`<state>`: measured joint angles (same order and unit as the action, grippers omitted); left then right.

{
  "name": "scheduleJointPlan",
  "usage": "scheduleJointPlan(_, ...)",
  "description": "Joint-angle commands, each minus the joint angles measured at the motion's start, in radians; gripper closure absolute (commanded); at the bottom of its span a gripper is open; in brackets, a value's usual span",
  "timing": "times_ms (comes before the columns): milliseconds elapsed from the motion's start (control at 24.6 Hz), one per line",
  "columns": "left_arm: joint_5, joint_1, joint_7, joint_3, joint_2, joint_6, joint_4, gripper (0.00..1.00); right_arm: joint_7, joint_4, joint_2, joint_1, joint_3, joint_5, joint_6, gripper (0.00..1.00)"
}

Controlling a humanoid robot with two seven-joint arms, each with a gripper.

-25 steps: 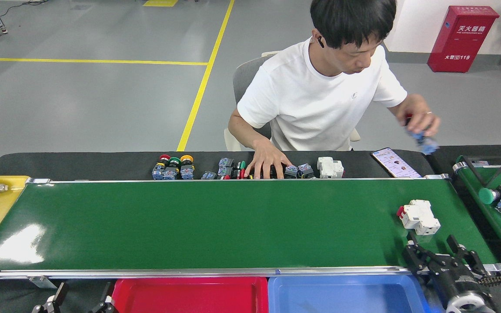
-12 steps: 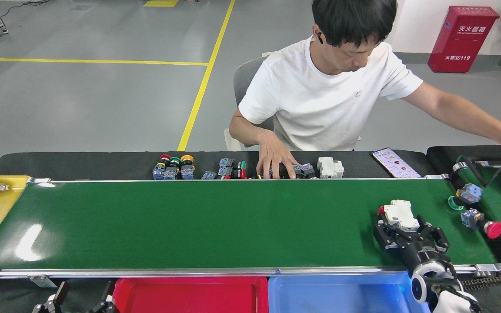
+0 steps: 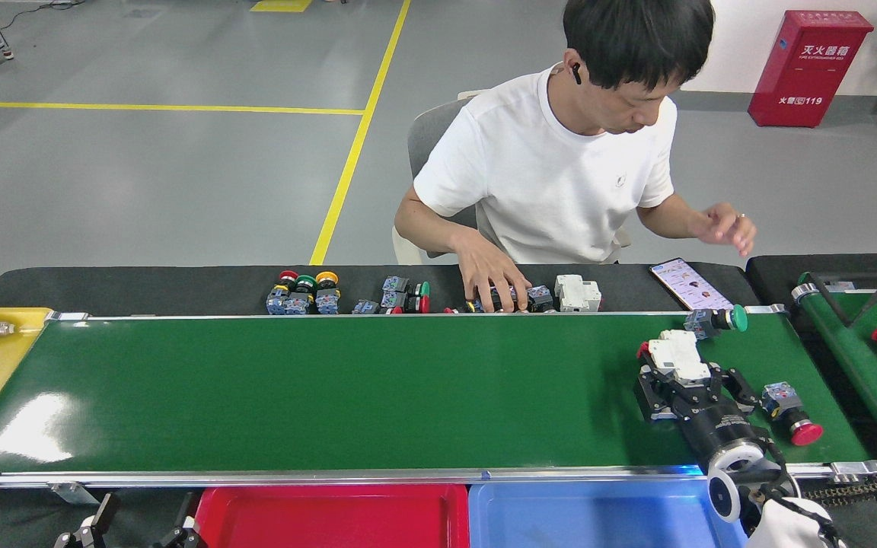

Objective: Pick switch part from conveyor to tray

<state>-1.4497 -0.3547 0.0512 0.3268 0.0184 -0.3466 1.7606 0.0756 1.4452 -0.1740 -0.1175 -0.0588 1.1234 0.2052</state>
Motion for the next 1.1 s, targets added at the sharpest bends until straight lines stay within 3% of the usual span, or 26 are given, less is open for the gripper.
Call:
scheduleJointPlan(0,0.0,0.0,0.004,0.005,0.008,0.003,0.013,0.0,0.004,0.113,-0.001,0.042,0.004,-0.019,0.097,0.77)
scheduleJointPlan(163,0.002,0.0,0.004,0.003,0.008,0.003,0.013,0.0,0.018,0.261,0.017,0.176,-0.044,-0.017,0.223,0.76)
scheduleJointPlan(285,0.002,-0.001,0.004,0.008,0.002,0.003,0.013,0.0,0.018,0.325,-0.012,0.294,-0.045,-0.019,0.318,0.74)
scheduleJointPlan(367,0.002,-0.003,0.004,0.009,0.003,0.003,0.013,0.0,0.009,0.325,-0.064,0.355,0.008,-0.02,0.402,0.72)
scheduleJointPlan(489,0.002,-0.001,0.004,0.008,0.006,0.001,0.011,0.0,0.001,0.323,-0.071,0.492,0.135,-0.02,0.58,0.7)
scheduleJointPlan(529,0.002,-0.001,0.004,0.006,0.006,0.001,0.011,0.0,0.003,0.323,-0.07,0.513,0.163,-0.02,0.58,0.67)
scheduleJointPlan(570,0.002,0.0,0.004,0.005,0.006,0.001,0.011,0.0,0.006,0.32,-0.062,0.526,0.178,-0.02,0.58,0.55)
scheduleJointPlan(611,0.002,0.0,0.004,0.005,0.006,0.001,0.011,0.0,0.012,0.32,-0.044,0.529,0.182,-0.02,0.58,0.28)
scheduleJointPlan(652,0.002,-0.001,0.004,0.005,0.006,0.001,0.013,0.0,0.021,0.322,-0.022,0.53,0.183,-0.02,0.58,0.14)
scheduleJointPlan(692,0.002,0.0,0.004,0.006,0.006,0.001,0.013,0.0,0.035,0.323,-0.01,0.532,0.189,-0.02,0.58,0.08)
scheduleJointPlan(937,0.002,-0.001,0.004,0.005,0.008,0.001,0.011,0.0,0.05,0.323,0.016,0.524,0.274,-0.022,0.58,0.03)
scheduleJointPlan(1059,0.002,-0.001,0.004,0.001,0.008,0.001,0.013,0.0,0.052,0.323,0.062,0.47,0.304,-0.022,0.52,0.04)
